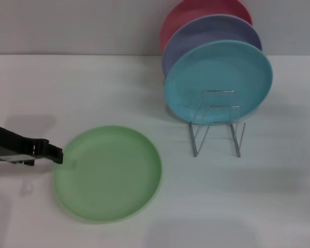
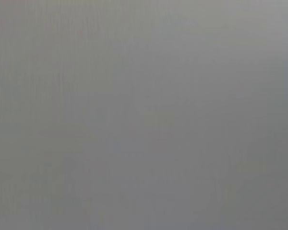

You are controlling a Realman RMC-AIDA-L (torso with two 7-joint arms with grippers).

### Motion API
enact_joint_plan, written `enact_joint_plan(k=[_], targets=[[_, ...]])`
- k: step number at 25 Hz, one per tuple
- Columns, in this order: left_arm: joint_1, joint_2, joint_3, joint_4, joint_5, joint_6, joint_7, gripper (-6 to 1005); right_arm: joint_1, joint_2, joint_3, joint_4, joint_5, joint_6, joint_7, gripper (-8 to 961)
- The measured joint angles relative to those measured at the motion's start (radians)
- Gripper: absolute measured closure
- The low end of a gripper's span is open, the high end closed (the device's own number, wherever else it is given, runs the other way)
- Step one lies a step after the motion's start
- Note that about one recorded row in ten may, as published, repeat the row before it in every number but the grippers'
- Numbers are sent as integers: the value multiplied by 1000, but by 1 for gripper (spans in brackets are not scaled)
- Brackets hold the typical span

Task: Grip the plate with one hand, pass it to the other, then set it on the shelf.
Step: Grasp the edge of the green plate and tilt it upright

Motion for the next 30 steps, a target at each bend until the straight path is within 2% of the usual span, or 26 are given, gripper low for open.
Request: enact_joint_plan(k=[2,9,22,30], targets=[[-40,-1,18,50,25,-5,-27,355,-1,-8,0,0,0,0,-1,259],[-104,-2,41,151,65,0,-58,370,-4,-24,0,0,0,2,-1,259],[-137,-1,72,240,83,40,-60,399,-7,-25,11,0,0,1,-1,258],[-144,-1,79,253,88,45,-60,426,-6,-25,11,0,0,-2,1,258]])
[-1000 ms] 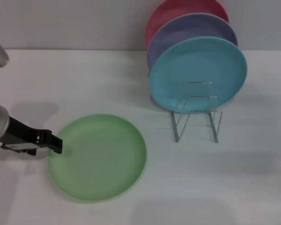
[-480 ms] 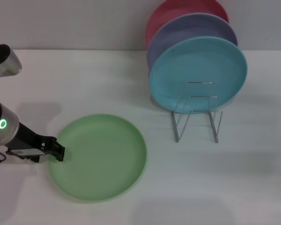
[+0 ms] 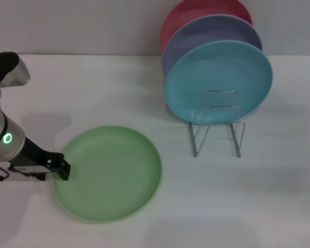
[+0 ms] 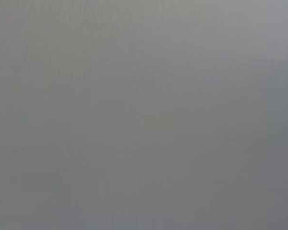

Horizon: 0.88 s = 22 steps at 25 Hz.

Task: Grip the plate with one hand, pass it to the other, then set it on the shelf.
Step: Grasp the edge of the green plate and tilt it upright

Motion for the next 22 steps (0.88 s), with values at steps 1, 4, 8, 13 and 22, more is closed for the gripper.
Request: enact_joint_plan(k=[1,4,8,13,22], targets=[[-1,0,0,2,2,0,0,430,0,0,0,0,0,-1,0,258],[-8,1,0,13,6,1,3,477,1,0,0,0,0,-3,2,258],[-17,1,0,27,7,2,9,563,0,1,0,0,0,-4,6,259],[-28,2,3,36,7,4,10,680,-1,3,1,2,0,-5,7,259],[-33,3,3,37,8,1,19,794,-3,3,2,6,0,-5,7,259]])
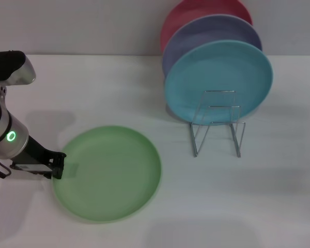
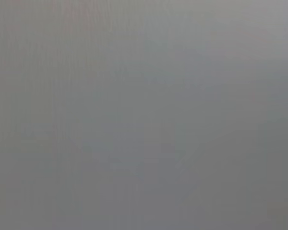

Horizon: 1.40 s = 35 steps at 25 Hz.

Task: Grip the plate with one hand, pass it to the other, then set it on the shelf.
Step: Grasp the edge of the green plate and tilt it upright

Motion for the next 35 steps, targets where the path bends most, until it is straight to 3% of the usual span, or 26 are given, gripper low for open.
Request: enact_joint_plan(k=[5,18,29,35], targets=[[-2,0,0,0,0,-4,4,917,0,0,1,1,0,0,0,259],[-3,0,-6,0,-7,-5,43,952,-3,0,12,1,0,2,0,259],[-5,2,-114,-24,-48,-47,144,964,-3,5,12,1,0,7,-4,260],[6,1,-133,-104,-49,-28,162,968,-6,6,13,-3,0,9,-5,260]])
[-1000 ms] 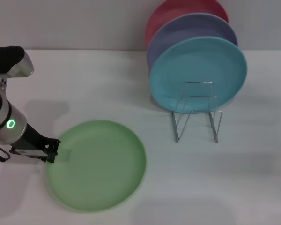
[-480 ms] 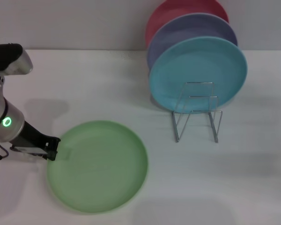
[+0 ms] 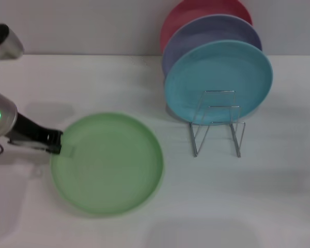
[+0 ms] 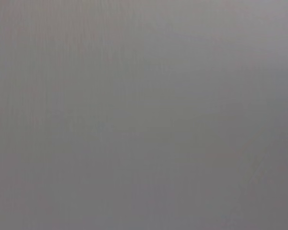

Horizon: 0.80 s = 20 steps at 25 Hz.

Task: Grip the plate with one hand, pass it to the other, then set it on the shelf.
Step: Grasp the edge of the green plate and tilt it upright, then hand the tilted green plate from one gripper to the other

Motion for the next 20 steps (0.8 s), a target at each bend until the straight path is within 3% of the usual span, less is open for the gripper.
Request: enact_joint_plan(k=[11,20], targets=[[60,-1,-9,-137,-20,117,38,967,-7,2,1,-2,0,4,-1,258],[191,-3,4,-170,-41,433,65,968,-6,2,1,-1,0,24,-2,258]])
